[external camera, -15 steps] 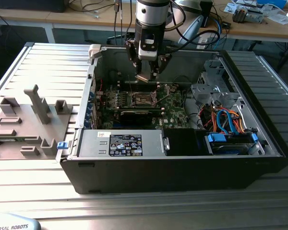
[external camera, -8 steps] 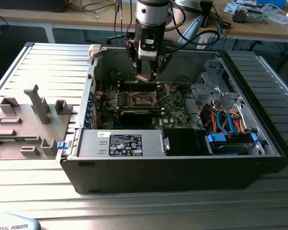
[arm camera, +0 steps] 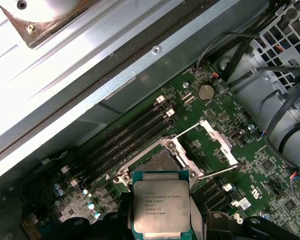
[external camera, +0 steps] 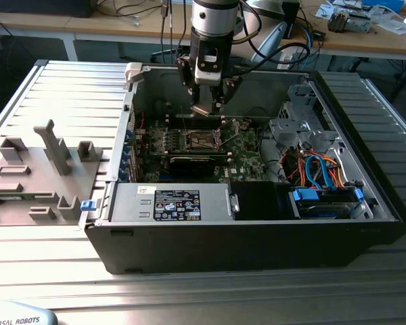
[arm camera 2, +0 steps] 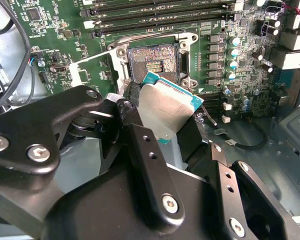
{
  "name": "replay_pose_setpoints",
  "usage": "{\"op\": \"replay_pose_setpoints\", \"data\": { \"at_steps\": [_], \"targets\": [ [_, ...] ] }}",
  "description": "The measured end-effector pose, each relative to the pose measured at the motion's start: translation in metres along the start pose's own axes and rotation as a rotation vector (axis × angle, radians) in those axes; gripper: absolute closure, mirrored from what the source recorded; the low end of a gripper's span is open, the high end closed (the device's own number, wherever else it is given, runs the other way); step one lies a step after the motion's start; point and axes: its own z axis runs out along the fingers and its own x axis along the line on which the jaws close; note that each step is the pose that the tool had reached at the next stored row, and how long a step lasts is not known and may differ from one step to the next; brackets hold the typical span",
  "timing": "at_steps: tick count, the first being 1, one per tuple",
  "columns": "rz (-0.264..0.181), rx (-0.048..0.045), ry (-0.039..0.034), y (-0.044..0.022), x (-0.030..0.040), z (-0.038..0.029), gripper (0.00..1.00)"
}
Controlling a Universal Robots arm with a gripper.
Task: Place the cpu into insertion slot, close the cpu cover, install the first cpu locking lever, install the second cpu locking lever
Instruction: 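Place the cpu into insertion slot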
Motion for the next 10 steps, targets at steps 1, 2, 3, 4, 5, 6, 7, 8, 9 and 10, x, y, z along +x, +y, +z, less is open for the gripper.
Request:
{"op": "replay_pose_setpoints", "data": {
  "at_steps": [1,2,3,4,5,6,7,8,9,10],
  "targets": [
    [0.001,0.0000,-0.0001,0.0000,0.0000,0.0000,0.46],
    [0.002,0.0000,-0.0001,0.0000,0.0000,0.0000,0.46],
    [0.002,0.0000,-0.0001,0.0000,0.0000,0.0000,0.46],
    [0.003,0.0000,-0.0001,0.0000,0.0000,0.0000,0.46],
    [0.003,0.0000,-0.0001,0.0000,0.0000,0.0000,0.46],
    [0.004,0.0000,-0.0001,0.0000,0.0000,0.0000,0.46],
    [0.004,-0.0001,-0.0002,0.0000,0.0000,0.0000,0.46],
    [0.005,0.0000,-0.0002,0.0000,0.0000,0.0000,0.46],
    [0.005,-0.0001,-0.0002,0.0000,0.0000,0.0000,0.46],
    [0.006,-0.0001,-0.0002,0.0000,0.0000,0.0000,0.46]
  ]
}}
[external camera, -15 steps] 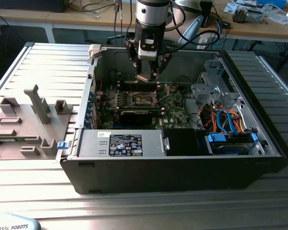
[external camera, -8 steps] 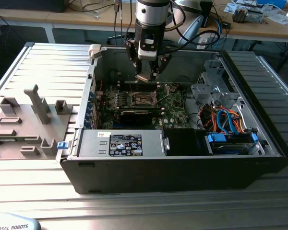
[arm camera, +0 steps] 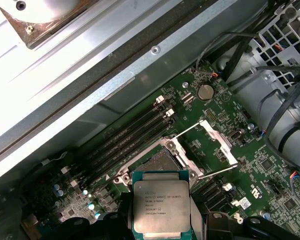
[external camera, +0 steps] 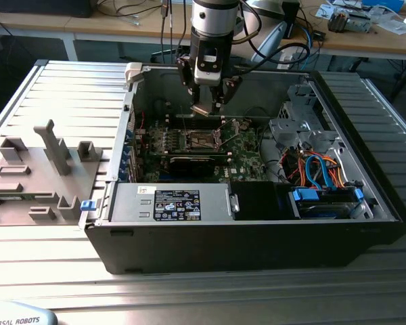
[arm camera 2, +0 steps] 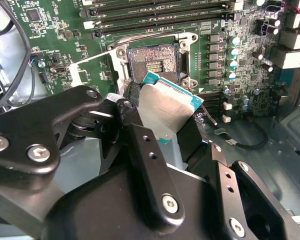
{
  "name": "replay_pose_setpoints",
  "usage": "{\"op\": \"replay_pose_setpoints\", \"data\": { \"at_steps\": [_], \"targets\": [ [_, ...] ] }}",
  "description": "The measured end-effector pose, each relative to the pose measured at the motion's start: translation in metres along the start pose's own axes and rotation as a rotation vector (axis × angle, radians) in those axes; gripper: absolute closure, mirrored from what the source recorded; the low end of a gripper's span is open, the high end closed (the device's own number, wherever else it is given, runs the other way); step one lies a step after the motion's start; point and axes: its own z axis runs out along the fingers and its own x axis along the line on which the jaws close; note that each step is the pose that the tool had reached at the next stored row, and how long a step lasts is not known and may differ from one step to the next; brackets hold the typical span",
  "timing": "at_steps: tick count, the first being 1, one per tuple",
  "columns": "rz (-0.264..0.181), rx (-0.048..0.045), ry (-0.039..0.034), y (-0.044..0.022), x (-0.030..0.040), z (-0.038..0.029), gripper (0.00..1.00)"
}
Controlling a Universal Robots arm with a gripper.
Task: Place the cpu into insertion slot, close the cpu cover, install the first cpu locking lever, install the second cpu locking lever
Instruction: 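Place the cpu into insertion slot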
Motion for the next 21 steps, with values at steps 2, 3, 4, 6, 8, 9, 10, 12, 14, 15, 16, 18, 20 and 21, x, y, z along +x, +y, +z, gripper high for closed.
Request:
{"op": "replay_pose_setpoints", "data": {
  "at_steps": [2,3,4,6,8,9,10,12,14,15,16,18,20,21],
  "targets": [
    [0.001,0.0000,0.0000,0.0000,0.0000,0.0000,0.46],
    [0.002,-0.0001,0.0000,0.0000,0.0000,0.0000,0.46],
    [0.002,0.0000,-0.0001,0.0000,0.0000,0.0000,0.46],
    [0.003,0.0000,-0.0001,0.0000,0.0000,0.0000,0.46],
    [0.005,-0.0001,-0.0002,0.0000,0.0000,0.0000,0.46],
    [0.005,-0.0001,-0.0002,0.0000,0.0000,0.0000,0.46],
    [0.006,-0.0001,-0.0002,0.0000,0.0000,0.0000,0.46],
    [0.007,-0.0001,-0.0002,0.0000,0.0000,0.0000,0.46],
    [0.008,-0.0001,-0.0003,0.0000,0.0000,0.0000,0.46],
    [0.009,-0.0002,-0.0004,0.0000,0.0000,0.0000,0.46],
    [0.010,-0.0002,-0.0003,0.0000,0.0000,0.0000,0.46],
    [0.011,-0.0002,-0.0004,0.0000,0.0000,0.0000,0.46],
    [0.013,-0.0003,-0.0004,0.0000,0.0000,0.0000,0.46],
    [0.013,-0.0002,-0.0005,0.0000,0.0000,0.0000,0.46]
  ]
}}
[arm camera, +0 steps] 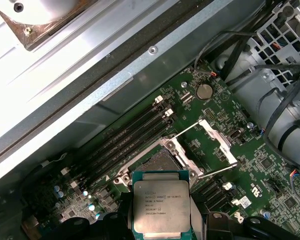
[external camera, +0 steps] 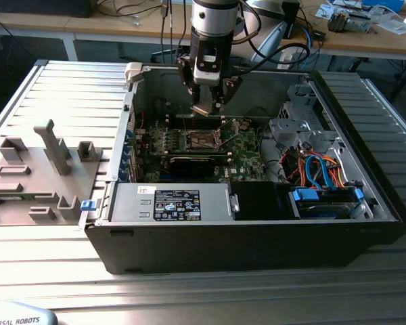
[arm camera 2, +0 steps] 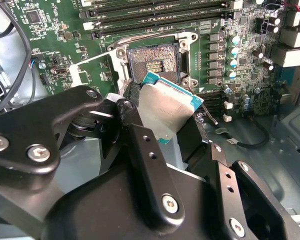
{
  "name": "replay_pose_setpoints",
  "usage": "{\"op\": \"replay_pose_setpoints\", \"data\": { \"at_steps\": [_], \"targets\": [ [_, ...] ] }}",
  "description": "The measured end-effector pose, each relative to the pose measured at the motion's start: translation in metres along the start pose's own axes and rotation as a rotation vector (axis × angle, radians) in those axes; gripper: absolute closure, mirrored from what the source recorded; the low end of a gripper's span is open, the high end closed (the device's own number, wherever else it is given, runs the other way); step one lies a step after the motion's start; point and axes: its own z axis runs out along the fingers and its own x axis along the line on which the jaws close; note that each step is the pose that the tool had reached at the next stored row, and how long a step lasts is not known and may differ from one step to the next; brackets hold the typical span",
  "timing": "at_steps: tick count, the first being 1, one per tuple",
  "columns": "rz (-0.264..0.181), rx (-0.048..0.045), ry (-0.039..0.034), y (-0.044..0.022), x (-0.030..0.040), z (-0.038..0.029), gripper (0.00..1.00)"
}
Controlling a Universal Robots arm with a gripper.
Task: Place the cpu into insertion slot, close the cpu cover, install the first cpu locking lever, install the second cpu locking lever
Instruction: 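Place the cpu into insertion slot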
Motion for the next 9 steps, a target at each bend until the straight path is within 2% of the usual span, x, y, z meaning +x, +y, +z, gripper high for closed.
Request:
{"op": "replay_pose_setpoints", "data": {
  "at_steps": [9],
  "targets": [
    [0.006,-0.0001,-0.0002,0.0000,0.0000,0.0000,0.46]
  ]
}}
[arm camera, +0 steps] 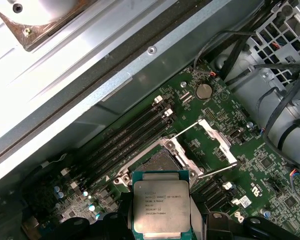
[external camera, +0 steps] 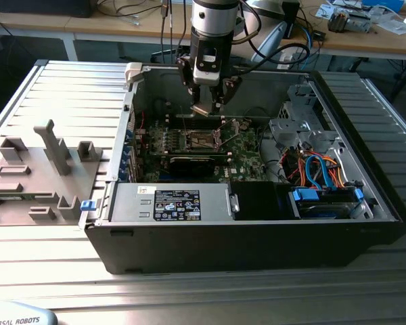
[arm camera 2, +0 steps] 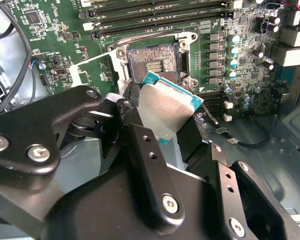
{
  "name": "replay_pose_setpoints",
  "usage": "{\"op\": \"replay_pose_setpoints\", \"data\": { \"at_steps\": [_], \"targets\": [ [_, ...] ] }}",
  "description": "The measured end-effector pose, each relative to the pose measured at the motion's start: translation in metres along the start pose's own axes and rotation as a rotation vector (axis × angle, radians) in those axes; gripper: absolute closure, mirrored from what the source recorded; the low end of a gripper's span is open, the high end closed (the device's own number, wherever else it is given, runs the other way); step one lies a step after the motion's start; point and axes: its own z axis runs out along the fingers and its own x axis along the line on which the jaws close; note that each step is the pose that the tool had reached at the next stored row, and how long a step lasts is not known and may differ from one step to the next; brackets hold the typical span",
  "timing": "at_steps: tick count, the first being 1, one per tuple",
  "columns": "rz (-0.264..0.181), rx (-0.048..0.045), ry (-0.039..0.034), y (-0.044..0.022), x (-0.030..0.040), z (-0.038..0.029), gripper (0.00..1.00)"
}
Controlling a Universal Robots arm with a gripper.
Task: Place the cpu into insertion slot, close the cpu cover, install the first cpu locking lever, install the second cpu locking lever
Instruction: 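Place the cpu into insertion slot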
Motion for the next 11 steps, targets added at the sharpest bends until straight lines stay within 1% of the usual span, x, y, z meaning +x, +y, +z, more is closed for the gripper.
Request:
{"op": "replay_pose_setpoints", "data": {
  "at_steps": [11],
  "targets": [
    [0.005,-0.0002,-0.0002,0.0000,0.0000,0.0000,0.46]
  ]
}}
